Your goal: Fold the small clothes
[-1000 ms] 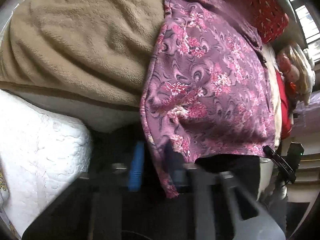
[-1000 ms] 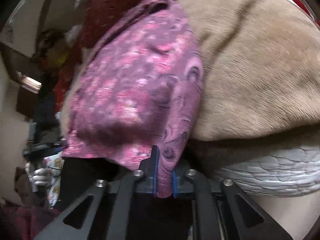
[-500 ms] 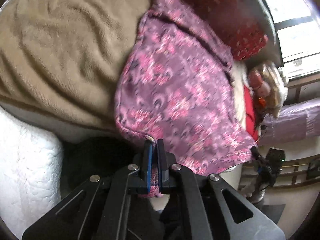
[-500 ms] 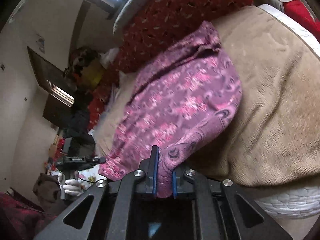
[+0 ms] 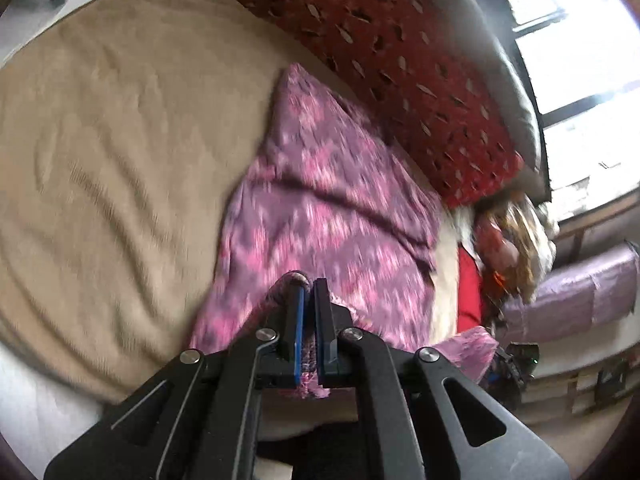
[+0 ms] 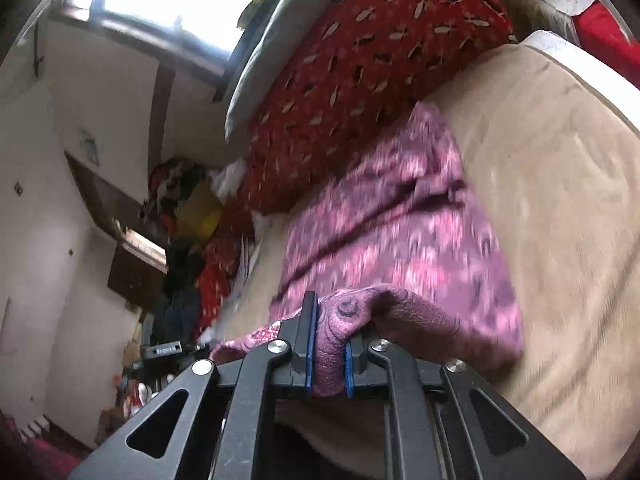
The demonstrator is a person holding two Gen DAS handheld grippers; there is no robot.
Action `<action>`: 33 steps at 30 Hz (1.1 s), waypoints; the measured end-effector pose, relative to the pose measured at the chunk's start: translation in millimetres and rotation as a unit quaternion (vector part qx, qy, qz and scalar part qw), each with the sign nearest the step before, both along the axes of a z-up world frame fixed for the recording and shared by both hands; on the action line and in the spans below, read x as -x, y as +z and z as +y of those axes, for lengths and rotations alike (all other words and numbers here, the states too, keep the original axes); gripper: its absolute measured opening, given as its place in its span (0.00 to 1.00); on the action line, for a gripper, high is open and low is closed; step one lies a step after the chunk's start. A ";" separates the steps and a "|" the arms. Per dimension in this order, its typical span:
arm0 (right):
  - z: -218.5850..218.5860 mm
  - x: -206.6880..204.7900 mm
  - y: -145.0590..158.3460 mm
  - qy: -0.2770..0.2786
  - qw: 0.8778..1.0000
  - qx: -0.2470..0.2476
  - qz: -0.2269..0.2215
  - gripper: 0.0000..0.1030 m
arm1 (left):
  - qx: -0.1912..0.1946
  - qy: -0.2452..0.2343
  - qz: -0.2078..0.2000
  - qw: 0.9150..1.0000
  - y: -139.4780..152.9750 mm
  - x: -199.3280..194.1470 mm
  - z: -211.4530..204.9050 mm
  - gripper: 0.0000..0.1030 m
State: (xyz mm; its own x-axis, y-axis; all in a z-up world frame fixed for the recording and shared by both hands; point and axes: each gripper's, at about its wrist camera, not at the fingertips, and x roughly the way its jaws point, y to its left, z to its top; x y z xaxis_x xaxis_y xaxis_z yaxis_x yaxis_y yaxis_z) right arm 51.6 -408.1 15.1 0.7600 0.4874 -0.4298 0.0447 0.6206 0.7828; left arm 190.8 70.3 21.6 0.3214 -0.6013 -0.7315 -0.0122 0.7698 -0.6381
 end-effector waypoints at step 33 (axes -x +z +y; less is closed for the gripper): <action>-108.9 -205.2 -70.8 -0.173 0.979 -0.100 0.042 0.44 | -0.020 0.021 -0.006 1.000 -30.7 -225.7 -7.7 0.54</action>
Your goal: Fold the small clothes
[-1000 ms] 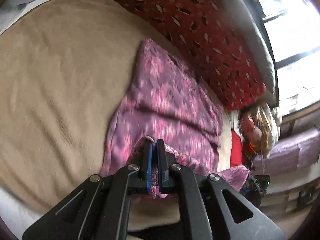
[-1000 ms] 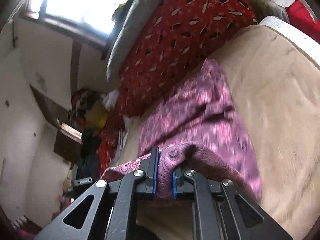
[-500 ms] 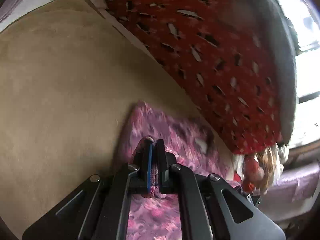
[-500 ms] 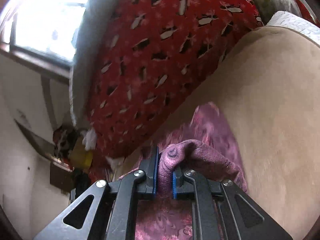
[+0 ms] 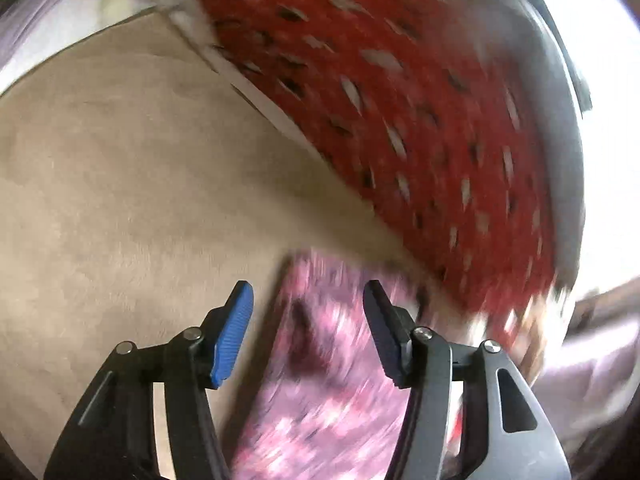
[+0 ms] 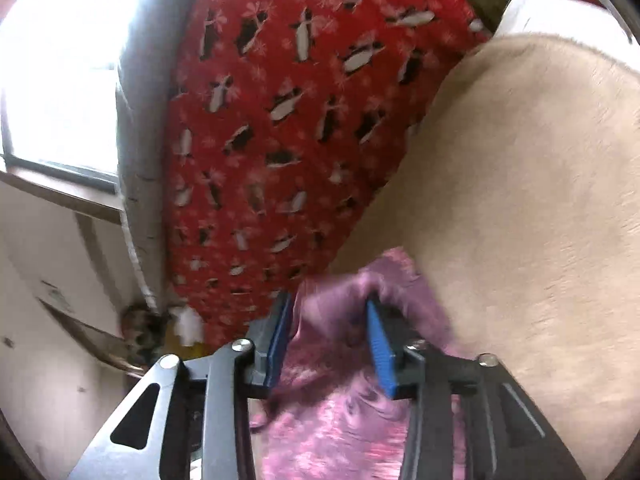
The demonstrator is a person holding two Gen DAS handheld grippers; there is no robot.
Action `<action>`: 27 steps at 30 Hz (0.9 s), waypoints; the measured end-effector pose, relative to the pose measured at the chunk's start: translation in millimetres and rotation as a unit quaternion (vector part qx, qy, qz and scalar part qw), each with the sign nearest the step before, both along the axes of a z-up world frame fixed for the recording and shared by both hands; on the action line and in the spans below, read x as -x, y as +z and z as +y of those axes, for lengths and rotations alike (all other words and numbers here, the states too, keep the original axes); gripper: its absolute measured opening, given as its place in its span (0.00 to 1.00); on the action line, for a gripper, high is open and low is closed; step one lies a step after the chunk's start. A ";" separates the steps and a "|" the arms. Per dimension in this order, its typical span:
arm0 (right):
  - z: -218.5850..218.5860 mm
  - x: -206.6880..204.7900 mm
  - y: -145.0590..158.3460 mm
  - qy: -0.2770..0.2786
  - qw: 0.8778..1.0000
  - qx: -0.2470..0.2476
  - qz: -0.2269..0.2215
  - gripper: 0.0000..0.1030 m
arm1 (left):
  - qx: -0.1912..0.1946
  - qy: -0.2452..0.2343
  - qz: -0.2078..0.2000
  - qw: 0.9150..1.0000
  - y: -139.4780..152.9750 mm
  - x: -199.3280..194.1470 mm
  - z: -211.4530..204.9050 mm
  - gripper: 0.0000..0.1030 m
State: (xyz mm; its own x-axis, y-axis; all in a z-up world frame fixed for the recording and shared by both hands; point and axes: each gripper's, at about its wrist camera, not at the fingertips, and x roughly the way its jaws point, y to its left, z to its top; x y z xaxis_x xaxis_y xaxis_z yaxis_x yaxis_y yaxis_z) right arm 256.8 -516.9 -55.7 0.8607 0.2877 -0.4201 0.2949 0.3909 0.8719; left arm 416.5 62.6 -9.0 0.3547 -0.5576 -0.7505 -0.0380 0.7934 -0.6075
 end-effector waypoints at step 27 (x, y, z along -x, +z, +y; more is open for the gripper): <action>21.4 -35.2 -27.9 0.043 0.965 0.190 0.175 0.08 | -0.181 -0.019 0.039 0.982 -40.9 -0.8 -66.6 0.52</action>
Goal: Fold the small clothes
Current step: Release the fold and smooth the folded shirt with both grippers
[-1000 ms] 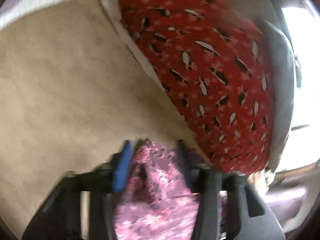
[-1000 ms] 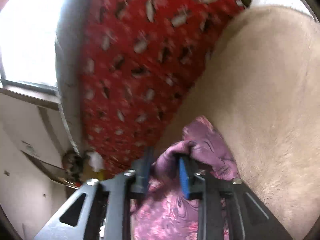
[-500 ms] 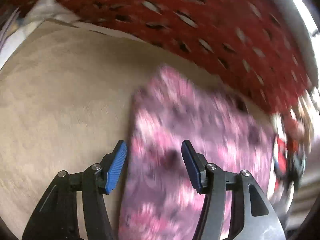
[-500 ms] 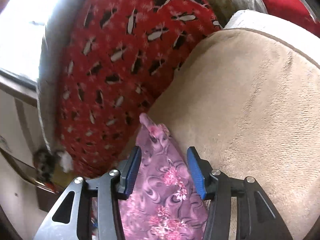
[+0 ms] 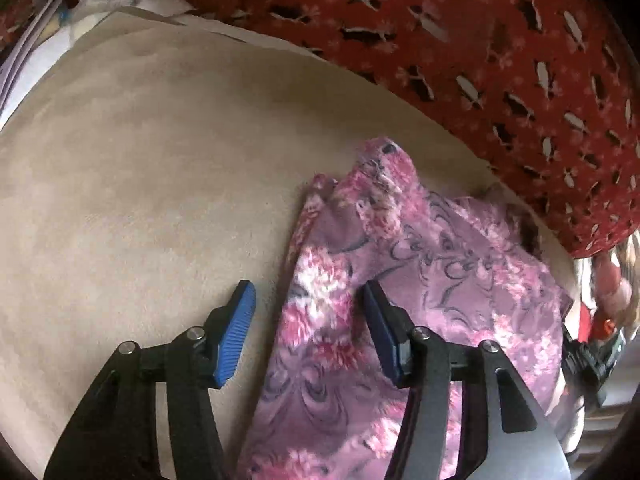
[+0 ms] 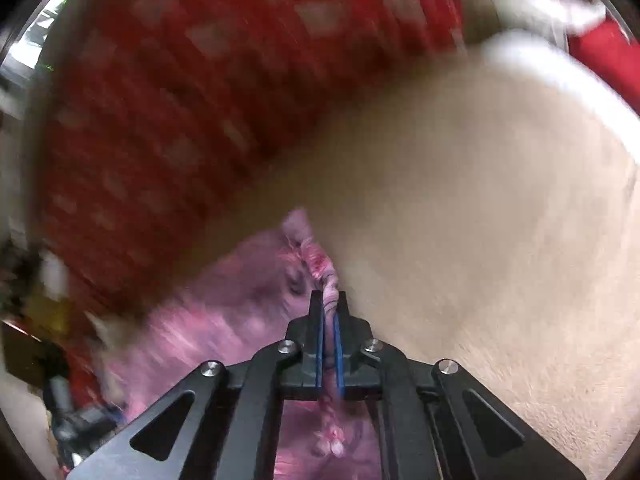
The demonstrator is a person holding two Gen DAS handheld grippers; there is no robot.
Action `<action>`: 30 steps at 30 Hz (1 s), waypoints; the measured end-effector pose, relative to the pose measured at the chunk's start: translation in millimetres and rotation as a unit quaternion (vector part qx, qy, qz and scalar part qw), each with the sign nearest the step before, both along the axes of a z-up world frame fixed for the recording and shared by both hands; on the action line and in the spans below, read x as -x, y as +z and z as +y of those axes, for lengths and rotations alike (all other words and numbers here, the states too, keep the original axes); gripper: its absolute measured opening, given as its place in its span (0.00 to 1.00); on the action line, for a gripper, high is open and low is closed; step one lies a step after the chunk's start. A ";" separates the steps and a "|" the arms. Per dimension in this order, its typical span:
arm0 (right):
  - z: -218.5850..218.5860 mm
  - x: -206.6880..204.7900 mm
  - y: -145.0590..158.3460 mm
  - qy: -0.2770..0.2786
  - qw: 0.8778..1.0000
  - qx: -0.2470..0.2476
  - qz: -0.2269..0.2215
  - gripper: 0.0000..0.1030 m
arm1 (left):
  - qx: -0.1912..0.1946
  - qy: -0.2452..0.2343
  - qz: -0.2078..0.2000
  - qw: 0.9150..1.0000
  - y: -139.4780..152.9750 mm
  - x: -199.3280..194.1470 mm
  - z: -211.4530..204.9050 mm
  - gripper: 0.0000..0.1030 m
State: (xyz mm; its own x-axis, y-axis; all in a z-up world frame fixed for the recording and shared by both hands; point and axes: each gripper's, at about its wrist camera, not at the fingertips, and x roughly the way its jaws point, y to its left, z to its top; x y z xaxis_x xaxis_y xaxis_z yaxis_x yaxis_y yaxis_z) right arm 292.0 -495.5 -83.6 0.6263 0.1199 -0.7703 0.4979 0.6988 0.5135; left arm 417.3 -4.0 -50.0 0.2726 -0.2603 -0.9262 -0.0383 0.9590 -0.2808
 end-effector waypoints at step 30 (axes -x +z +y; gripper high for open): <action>85.3 173.6 24.4 0.005 0.998 0.055 -0.036 0.13 | 0.002 -0.053 -0.015 0.998 -7.7 134.6 -6.3 0.56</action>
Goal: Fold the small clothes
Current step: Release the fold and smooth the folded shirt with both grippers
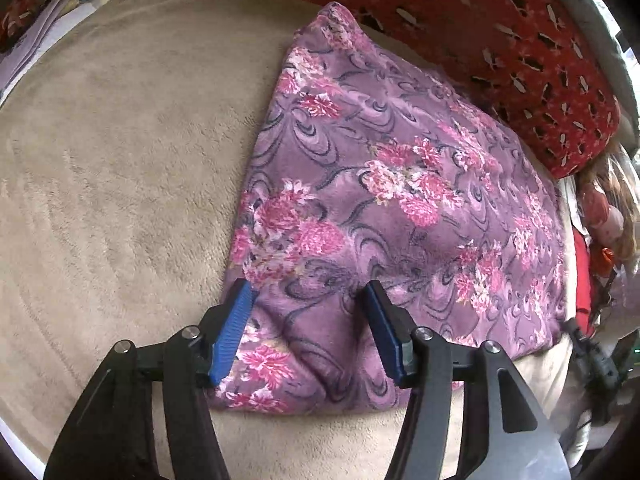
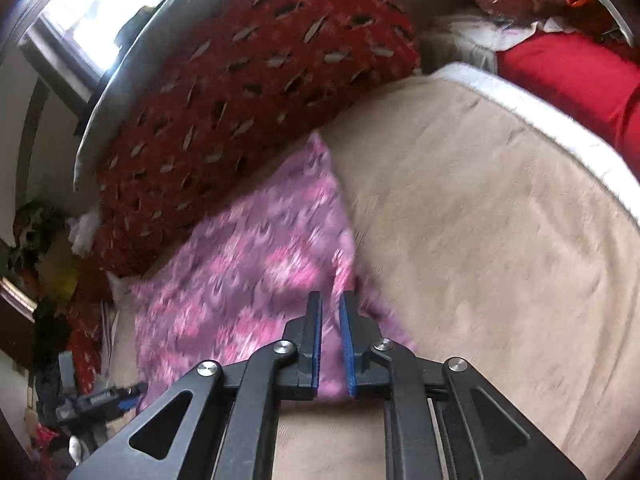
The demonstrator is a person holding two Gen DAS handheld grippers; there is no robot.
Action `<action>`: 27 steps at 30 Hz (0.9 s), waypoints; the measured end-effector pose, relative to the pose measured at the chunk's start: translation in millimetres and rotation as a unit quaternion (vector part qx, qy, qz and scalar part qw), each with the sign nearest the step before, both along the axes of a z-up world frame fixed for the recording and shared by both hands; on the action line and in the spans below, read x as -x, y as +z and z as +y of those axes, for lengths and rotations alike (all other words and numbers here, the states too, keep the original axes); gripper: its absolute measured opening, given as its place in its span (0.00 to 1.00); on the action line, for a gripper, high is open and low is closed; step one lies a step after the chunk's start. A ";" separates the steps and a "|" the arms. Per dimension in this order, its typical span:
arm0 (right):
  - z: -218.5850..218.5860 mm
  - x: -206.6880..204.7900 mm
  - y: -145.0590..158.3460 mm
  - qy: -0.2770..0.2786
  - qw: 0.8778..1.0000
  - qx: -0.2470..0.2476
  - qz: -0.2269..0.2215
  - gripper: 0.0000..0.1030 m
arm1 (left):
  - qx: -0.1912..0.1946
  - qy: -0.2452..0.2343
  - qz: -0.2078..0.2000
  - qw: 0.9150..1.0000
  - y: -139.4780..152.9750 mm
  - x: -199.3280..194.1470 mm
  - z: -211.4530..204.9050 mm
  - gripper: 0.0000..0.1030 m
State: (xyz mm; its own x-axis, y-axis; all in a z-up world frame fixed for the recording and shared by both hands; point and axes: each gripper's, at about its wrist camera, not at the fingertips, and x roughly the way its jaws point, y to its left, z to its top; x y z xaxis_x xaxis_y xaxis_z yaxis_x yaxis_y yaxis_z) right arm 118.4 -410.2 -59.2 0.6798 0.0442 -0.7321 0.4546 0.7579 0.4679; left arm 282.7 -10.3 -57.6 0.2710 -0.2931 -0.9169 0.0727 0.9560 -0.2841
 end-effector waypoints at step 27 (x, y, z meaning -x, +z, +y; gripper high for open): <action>101.8 -43.9 -39.6 0.081 0.987 0.108 0.087 0.88 | -0.080 -0.054 -0.036 0.995 -7.8 5.1 -39.4 0.94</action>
State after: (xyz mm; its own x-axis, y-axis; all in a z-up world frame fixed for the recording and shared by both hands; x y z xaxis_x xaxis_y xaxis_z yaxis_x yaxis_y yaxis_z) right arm 162.3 -308.3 -98.8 0.5404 -0.0286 -0.8409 0.3786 0.9008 0.2126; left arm 277.6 -49.7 -65.4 0.3130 -0.1761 -0.9333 0.1922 0.9741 -0.1193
